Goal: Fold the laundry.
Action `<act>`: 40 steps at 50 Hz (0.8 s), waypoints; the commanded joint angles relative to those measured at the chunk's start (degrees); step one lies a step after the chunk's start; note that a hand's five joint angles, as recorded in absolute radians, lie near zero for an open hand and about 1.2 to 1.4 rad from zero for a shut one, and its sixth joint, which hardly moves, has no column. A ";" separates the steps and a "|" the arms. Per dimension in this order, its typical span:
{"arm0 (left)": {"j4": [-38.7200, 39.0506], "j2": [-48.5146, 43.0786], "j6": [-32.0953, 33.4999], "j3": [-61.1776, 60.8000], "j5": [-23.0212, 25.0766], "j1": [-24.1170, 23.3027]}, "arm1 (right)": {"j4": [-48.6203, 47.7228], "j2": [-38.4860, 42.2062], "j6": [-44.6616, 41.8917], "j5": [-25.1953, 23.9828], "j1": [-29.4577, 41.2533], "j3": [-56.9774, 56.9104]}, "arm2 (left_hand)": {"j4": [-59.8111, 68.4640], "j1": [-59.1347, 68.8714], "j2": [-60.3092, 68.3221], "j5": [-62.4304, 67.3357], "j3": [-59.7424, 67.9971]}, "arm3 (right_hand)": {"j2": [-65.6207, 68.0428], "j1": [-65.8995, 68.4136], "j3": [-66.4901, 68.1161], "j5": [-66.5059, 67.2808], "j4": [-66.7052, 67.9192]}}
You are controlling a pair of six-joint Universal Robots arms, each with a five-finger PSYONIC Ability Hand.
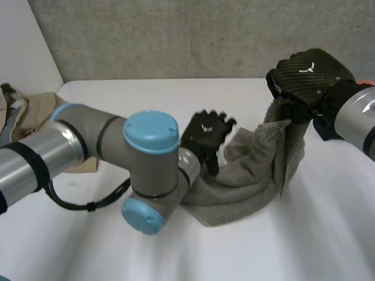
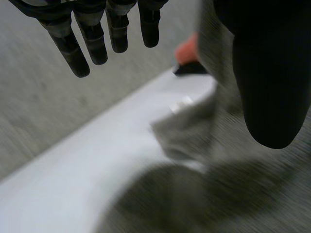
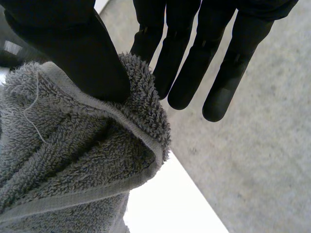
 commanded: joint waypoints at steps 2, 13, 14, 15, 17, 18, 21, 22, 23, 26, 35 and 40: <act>-0.27 -2.01 -3.80 -0.42 -0.27 -1.24 | 1.57 -5.34 1.17 -1.09 3.34 0.43 | 2.81 3.68 2.62 2.59 2.16 | 12.29 16.35 11.78 13.18 11.22; -2.12 -3.86 -9.43 0.63 0.44 -2.83 | 2.90 -6.67 1.70 -1.27 3.61 1.57 | 52.50 53.37 52.31 52.28 51.85 | 12.29 16.35 11.78 13.18 11.22; -1.77 -3.77 -9.43 0.72 -0.18 -2.48 | 2.72 -5.88 1.61 -1.27 3.08 1.75 | 61.43 62.30 61.24 61.21 60.78 | 12.29 16.35 11.78 13.18 11.22; -0.54 -3.25 -9.34 1.24 -2.45 -1.52 | 2.11 -4.13 1.35 -1.27 1.95 1.66 | 67.50 68.37 67.30 67.27 66.85 | 12.29 16.35 11.78 13.18 11.22; 1.57 -2.46 -8.99 2.04 -5.70 -0.37 | 1.40 -1.84 0.74 -1.09 0.62 1.22 | 67.56 68.43 67.37 67.34 66.91 | 12.29 16.35 11.78 13.18 11.22; 2.71 -1.93 -8.73 2.48 -7.11 0.16 | 1.05 -0.52 0.30 -1.00 -0.08 0.87 | 67.56 68.43 67.37 67.34 66.91 | 12.29 16.35 11.78 13.18 11.22; 8.24 0.88 -6.45 4.23 -11.78 3.06 | -1.32 5.10 -0.94 -1.00 -2.98 -2.72 | 67.56 68.43 67.37 67.34 66.91 | 12.29 16.35 11.78 13.18 11.22; 11.39 2.37 -4.70 5.19 -12.31 4.46 | -2.98 7.81 -0.85 -0.74 -4.03 -5.78 | 67.56 68.43 67.37 67.34 66.91 | 12.29 16.35 11.78 13.18 11.22; 13.07 3.08 -3.90 5.55 -12.05 5.08 | -4.13 9.14 -0.41 -0.48 -4.30 -7.55 | 67.56 68.43 67.37 67.34 66.91 | 12.29 16.35 11.78 13.18 11.22; 19.30 6.49 -1.53 6.17 -10.74 7.01 | -8.51 13.36 2.65 1.01 -3.61 -14.83 | 67.56 68.43 67.37 67.34 66.91 | 12.29 16.35 11.78 13.18 11.22; 26.89 15.20 4.01 -3.83 -11.78 8.51 | -27.50 16.45 14.35 2.34 -1.85 -20.05 | 67.56 68.43 67.37 67.34 66.91 | 12.29 16.35 11.78 13.18 11.22; 28.64 18.02 5.51 -17.80 -12.66 8.86 | -28.84 17.07 15.24 -0.03 -0.79 -13.47 | 67.56 68.43 67.37 67.34 66.91 | 12.29 16.35 11.78 13.18 11.22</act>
